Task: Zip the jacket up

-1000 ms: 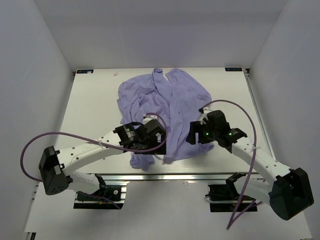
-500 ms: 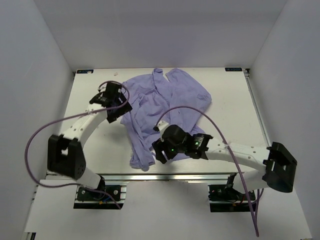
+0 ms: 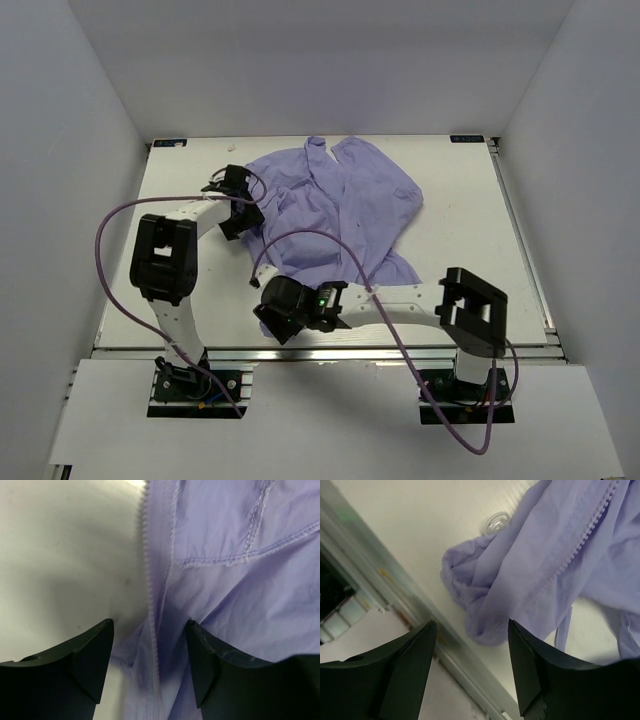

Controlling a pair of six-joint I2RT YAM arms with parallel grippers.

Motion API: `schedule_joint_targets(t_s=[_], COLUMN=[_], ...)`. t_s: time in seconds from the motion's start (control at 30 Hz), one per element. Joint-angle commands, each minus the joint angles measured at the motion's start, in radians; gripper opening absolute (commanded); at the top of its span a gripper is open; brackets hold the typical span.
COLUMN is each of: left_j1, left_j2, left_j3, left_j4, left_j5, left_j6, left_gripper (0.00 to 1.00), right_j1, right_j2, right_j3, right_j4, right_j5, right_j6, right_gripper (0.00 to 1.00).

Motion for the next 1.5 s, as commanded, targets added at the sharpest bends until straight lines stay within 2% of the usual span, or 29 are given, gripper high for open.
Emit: schedule_joint_targets(t_s=[0.0,0.03,0.07,0.13,0.17,0.2,0.27,0.3,0.33,0.37,0.57,0.77,0.87,1.0,1.1,1.17,1.2,1.23,1.27,1.3,1.37,1.4,1.47], left_j1=[0.004,0.004,0.003,0.004,0.003,0.004,0.003,0.003,0.004,0.004,0.003,-0.017,-0.09,-0.241,-0.296,-0.308,-0.315,-0.315,-0.315,-0.315,-0.316,-0.316,-0.318], left_j2=[0.033,0.042,0.05,0.071,0.076,0.079,0.084,0.084,0.081,0.074,-0.063,-0.125,-0.062,0.095,0.246,0.344,0.372,0.411,0.424,0.432,0.415,0.403,0.352], left_j3=[0.05,0.053,0.06,0.076,0.092,0.1,0.112,0.125,0.132,0.137,0.136,0.206,0.316,0.493,0.637,0.721,0.744,0.761,0.778,0.798,0.798,0.794,0.784], left_j4=[0.059,0.063,0.066,0.053,0.041,0.035,0.024,0.023,0.017,0.017,0.078,0.161,0.117,0.05,0.001,-0.029,-0.039,-0.058,-0.066,-0.071,-0.062,-0.057,-0.046], left_j5=[-0.011,-0.006,-0.004,-0.024,-0.035,-0.043,-0.064,-0.064,-0.061,-0.055,-0.04,0.068,0.025,-0.055,-0.06,-0.037,-0.029,-0.012,-0.004,0.003,0.031,0.04,0.045], left_j6=[0.01,0.01,0.01,0.011,0.013,0.014,0.017,0.028,0.032,0.037,0.068,0.111,0.144,0.201,0.194,0.187,0.178,0.172,0.165,0.166,0.171,0.189,0.201], left_gripper=[0.69,0.63,0.51,0.4,0.29,0.21,0.0,0.0,0.0,0.0,0.0,0.0,0.0,0.0,0.0,0.0,0.0,0.0,0.1,0.45,0.85,0.98,0.98], right_j1=[-0.002,-0.002,-0.002,-0.004,-0.002,-0.002,-0.002,-0.002,-0.002,-0.002,-0.002,-0.007,-0.036,-0.07,-0.09,-0.096,-0.099,-0.102,-0.11,-0.11,-0.116,-0.12,-0.148], right_j2=[0.056,0.085,0.098,0.118,0.119,0.119,0.11,0.099,0.096,0.089,0.0,-0.103,-0.145,-0.22,-0.256,-0.279,-0.284,-0.29,-0.306,-0.316,-0.344,-0.371,-0.404], right_j3=[0.088,0.105,0.125,0.139,0.145,0.142,0.136,0.122,0.118,0.118,0.122,0.095,0.041,-0.047,-0.1,-0.126,-0.149,-0.155,-0.158,-0.16,-0.172,-0.175,-0.192], right_j4=[-0.059,-0.076,-0.098,-0.112,-0.128,-0.13,-0.126,-0.118,-0.113,-0.113,-0.087,-0.105,-0.136,-0.168,-0.202,-0.211,-0.211,-0.21,-0.21,-0.211,-0.211,-0.213,-0.23], right_j5=[0.085,0.099,0.114,0.147,0.159,0.17,0.174,0.168,0.164,0.156,0.032,-0.106,-0.149,-0.16,-0.163,-0.159,-0.157,-0.159,-0.16,-0.151,-0.131,-0.116,-0.106], right_j6=[-0.003,0.012,0.018,0.033,0.04,0.044,0.054,0.052,0.05,0.044,0.018,0.061,0.124,0.179,0.201,0.204,0.207,0.208,0.202,0.199,0.198,0.195,0.196], right_gripper=[0.64,0.63,0.62,0.54,0.5,0.46,0.26,0.19,0.03,0.0,0.0,0.0,0.0,0.0,0.0,0.08,0.29,0.4,0.49,0.55,0.59,0.63,0.64])
